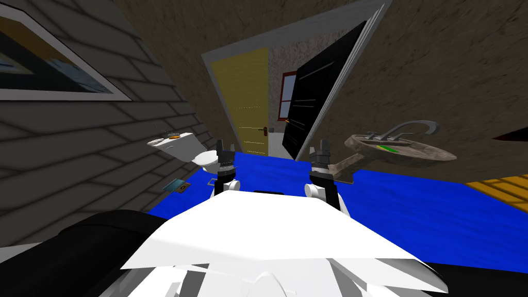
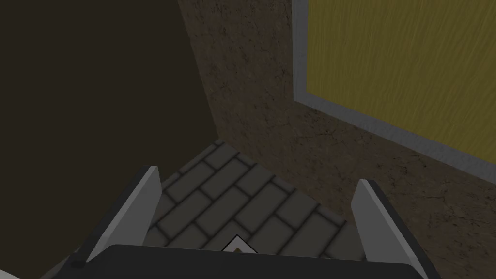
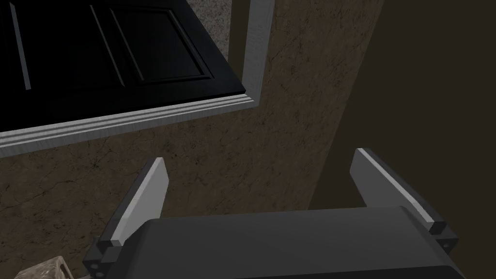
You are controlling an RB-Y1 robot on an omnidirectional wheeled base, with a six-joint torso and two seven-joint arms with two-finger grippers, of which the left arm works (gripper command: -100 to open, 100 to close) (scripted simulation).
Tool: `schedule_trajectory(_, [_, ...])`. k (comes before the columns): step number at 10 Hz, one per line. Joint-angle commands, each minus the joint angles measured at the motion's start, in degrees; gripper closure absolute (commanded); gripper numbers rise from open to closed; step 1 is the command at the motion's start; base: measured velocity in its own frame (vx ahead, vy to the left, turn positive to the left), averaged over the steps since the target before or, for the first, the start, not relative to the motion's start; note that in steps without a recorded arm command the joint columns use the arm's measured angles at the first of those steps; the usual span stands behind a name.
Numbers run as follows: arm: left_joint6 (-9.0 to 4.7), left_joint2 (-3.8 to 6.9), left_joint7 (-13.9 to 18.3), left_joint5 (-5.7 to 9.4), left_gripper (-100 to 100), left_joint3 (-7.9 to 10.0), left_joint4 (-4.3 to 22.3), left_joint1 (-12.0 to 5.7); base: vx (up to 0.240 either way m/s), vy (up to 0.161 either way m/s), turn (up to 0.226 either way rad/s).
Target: Push the door open
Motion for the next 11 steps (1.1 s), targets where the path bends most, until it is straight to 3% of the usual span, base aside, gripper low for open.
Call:
schedule_trajectory(1, [0.1, 0.46, 0.1, -0.04, -100, 0.09, 1.8, -1.1, 0.065, 0.005, -0.003])
schedule_trajectory(11, [0.77, 2.61, 0.4, -0.34, -100, 0.72, 13.9, -8.71, 0.101, 0.008, -0.003])
